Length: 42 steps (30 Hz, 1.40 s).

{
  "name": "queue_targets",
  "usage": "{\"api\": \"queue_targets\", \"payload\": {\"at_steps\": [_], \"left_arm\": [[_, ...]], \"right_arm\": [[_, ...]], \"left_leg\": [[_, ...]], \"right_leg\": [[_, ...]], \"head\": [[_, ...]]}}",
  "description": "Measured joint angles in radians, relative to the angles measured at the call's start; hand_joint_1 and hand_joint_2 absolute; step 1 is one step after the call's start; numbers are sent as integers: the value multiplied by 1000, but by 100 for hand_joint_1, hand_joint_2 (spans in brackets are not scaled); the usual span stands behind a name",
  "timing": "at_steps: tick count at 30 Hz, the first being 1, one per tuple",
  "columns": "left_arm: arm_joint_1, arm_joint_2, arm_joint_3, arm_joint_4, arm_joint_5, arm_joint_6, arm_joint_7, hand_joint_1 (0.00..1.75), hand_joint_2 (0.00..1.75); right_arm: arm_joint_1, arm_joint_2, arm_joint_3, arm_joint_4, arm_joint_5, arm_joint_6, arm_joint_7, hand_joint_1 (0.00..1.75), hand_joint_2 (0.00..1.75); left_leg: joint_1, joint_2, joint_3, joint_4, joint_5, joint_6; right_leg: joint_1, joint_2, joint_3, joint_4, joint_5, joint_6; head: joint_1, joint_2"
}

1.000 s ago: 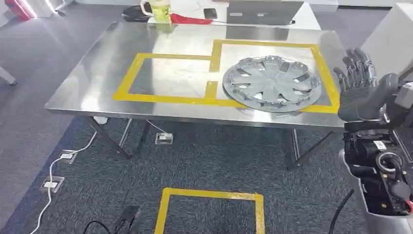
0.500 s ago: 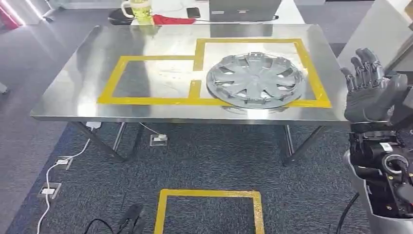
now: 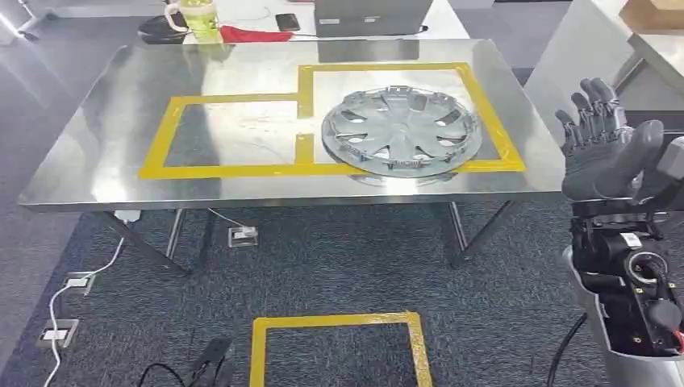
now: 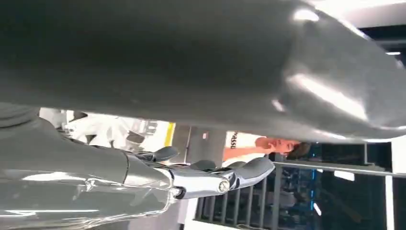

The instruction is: Take the parts from the cabinet and place them on the table.

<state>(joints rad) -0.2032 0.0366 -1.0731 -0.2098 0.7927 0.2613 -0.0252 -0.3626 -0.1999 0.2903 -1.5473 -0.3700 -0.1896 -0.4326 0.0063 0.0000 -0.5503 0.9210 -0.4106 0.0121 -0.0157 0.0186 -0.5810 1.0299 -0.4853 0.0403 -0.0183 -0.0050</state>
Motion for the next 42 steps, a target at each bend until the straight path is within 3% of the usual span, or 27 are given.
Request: {"api": "queue_targets", "payload": {"at_steps": [2, 4, 6, 8, 9, 13, 14, 17, 18, 19, 20, 22, 23, 24, 26, 28, 29, 30, 31, 33, 34, 35, 37, 38, 39, 41, 42], "left_arm": [[2, 0, 0, 0, 0, 0, 0, 0, 0], [4, 0, 0, 0, 0, 0, 0, 0, 0], [3, -2, 0, 0, 0, 0, 0, 0, 0], [3, -3, 0, 0, 0, 0, 0, 0, 0], [3, -2, 0, 0, 0, 0, 0, 0, 0], [2, -2, 0, 0, 0, 0, 0, 0, 0], [2, -1, 0, 0, 0, 0, 0, 0, 0], [2, -2, 0, 0, 3, 0, 1, 0, 0], [5, -2, 0, 0, 4, 2, 0, 0, 0], [7, -2, 0, 0, 5, 3, 1, 0, 0], [9, -2, 0, 0, 6, 3, 0, 0, 0], [11, -1, 0, 0, 6, 3, 0, 0, 0], [10, 1, 0, 0, 6, 3, 0, 0, 0], [10, 6, 0, 0, 6, 3, 0, 0, 0], [11, 6, 0, 0, 6, 4, -2, 0, 0], [9, 5, 0, 0, 6, 4, -2, 0, 0], [6, 4, 0, 0, 6, 4, -2, 0, 0], [5, 4, 0, 0, 6, 6, -3, 0, 0], [5, 4, 0, 0, 6, 8, -3, 0, 0], [10, 4, 0, 0, 6, 8, -3, 0, 0], [12, 3, 0, 0, 6, 8, -3, 0, 0], [12, 3, 0, 0, 6, 8, -3, 0, 0], [10, 1, 0, 0, 6, 8, -3, 0, 0], [10, 0, 0, 0, 6, 8, -3, 0, 0], [10, 2, 0, 0, 6, 8, -3, 0, 0], [9, 2, 0, 0, 6, 8, -3, 0, 0], [9, 2, 0, 0, 6, 8, -3, 0, 0]], "right_arm": [[3, 0, 1, 0, 0, 0, 0, 0, 0], [7, 0, 1, 0, 0, 0, 1, 0, 0], [7, 0, 0, 0, 0, 0, 0, 0, 0], [5, 0, 0, 0, 0, 0, 0, 0, 0], [5, 0, 1, 0, 0, 0, 0, 0, 0], [5, 0, 0, 0, 0, 0, 0, 0, 0], [5, 0, 0, 0, 0, 0, 0, 0, 0], [5, 0, 1, 0, 0, -3, 0, 0, 0], [7, 0, 1, 0, 0, -10, 0, 0, 0], [10, 0, 0, 0, 0, -11, -1, 0, 0], [13, 0, 0, 0, 0, -14, -3, 0, 0], [13, 0, 0, 0, 0, -15, -9, 0, 0], [13, 0, 0, 0, 0, -16, -10, 0, 0], [13, 0, 0, 0, 0, -17, -10, 0, 0], [14, 0, 0, 0, 0, -19, -11, 0, 0], [17, 0, 0, 0, 0, -19, -12, 0, 0], [19, -2, -3, 0, 0, -19, -12, 0, 0], [17, -2, -3, 0, 0, -19, -14, 0, 0], [15, -2, -3, 0, 0, -19, -14, 0, 0], [20, -2, -3, 0, 0, -19, -13, 0, 0], [22, -2, -3, 1, 0, -19, -13, 0, 0], [22, -2, -3, 2, 0, -19, -13, 0, 0], [22, -2, -4, 3, 0, -19, -13, 0, 0], [21, -2, -5, 3, 0, -19, -14, 0, 0], [20, -2, -7, 3, 0, -20, -14, 0, 0], [21, -2, -8, 3, 0, -21, -14, 0, 0], [25, -2, -13, 3, 0, -24, -16, 0, 0]], "left_leg": [[-1, 9, -1, 1, -1, 2], [-1, 16, 0, 2, -2, 3], [-1, 23, 2, 5, -5, 1], [-2, 27, 5, 13, -13, -8], [-10, 29, 2, 21, -16, -13], [-9, 45, 3, 19, -14, -31], [-6, 37, -2, 33, -27, -39], [-2, 11, -106, 257, -148, -51], [-1, 10, -146, 341, -177, -52], [-1, 10, -162, 372, -177, -50], [-1, 9, -153, 350, -155, -48], [-1, -5, -72, 184, -63, -39], [-1, -38, -21, 79, -18, -30], [-1, -86, 2, 26, -19, -22], [-5, -55, 4, 18, -18, -24], [-5, -35, 7, 14, -16, -16], [4, -19, 13, -3, -10, -7], [3, -11, 16, -6, -9, -3], [2, 0, 16, -6, -10, 2], [0, 23, 16, -5, -12, 5], [0, 36, 16, -5, -14, 6], [0, 47, 17, -3, -15, 5], [2, 69, 19, 5, -23, -1], [2, 79, 21, 12, -30, -5], [-2, 86, 22, 17, -35, -11], [-11, 102, 20, 23, -38, -19], [-12, 115, 23, 23, -40, -23]], "right_leg": [[-1, -8, -82, 184, -87, 8], [-2, -9, -120, 263, -100, 12], [-3, -13, -64, 146, -23, 11], [-3, -43, 32, -55, 59, 7], [7, -45, 39, -70, 46, 1], [4, -22, 31, -72, 55, -27], [-1, -20, 35, -76, 59, -33], [-1, -3, 29, -77, 62, -42], [0, 4, 27, -76, 62, -43], [1, 14, 26, -76, 63, -44], [0, 24, 27, -76, 63, -44], [0, 49, 28, -76, 65, -42], [0, 61, 28, -76, 66, -40], [0, 68, 25, -75, 67, -37], [-3, 90, 16, -74, 70, -26], [-4, 112, 13, -82, 76, -12], [-5, 88, 11, -72, 68, -9], [3, 37, -2, -42, 45, -4], [2, 6, -36, 31, 1, 2], [-2, -9, -115, 202, -73, 11], [-4, -10, -138, 252, -84, 14], [-5, -12, -135, 243, -66, 17], [-6, -29, -57, 91, 22, 19], [-6, -60, -6, -7, 64, 19], [2, -115, 16, -60, 53, 16], [7, -89, 10, -56, 57, -12], [6, -77, 6, -57, 58, -17]], "head": [[5, 0], [7, 0], [8, 0], [10, 0], [11, 0], [9, 0], [8, 0], [-6, 0], [-7, 0], [-8, 0], [-8, 0], [-11, 0], [-13, 0], [-13, 0], [-11, 0], [-13, 0], [-11, 0], [-5, 0], [3, 0], [5, 0], [7, 0], [7, 0], [10, 0], [11, 0], [12, 0], [10, 0], [5, 0]]}}
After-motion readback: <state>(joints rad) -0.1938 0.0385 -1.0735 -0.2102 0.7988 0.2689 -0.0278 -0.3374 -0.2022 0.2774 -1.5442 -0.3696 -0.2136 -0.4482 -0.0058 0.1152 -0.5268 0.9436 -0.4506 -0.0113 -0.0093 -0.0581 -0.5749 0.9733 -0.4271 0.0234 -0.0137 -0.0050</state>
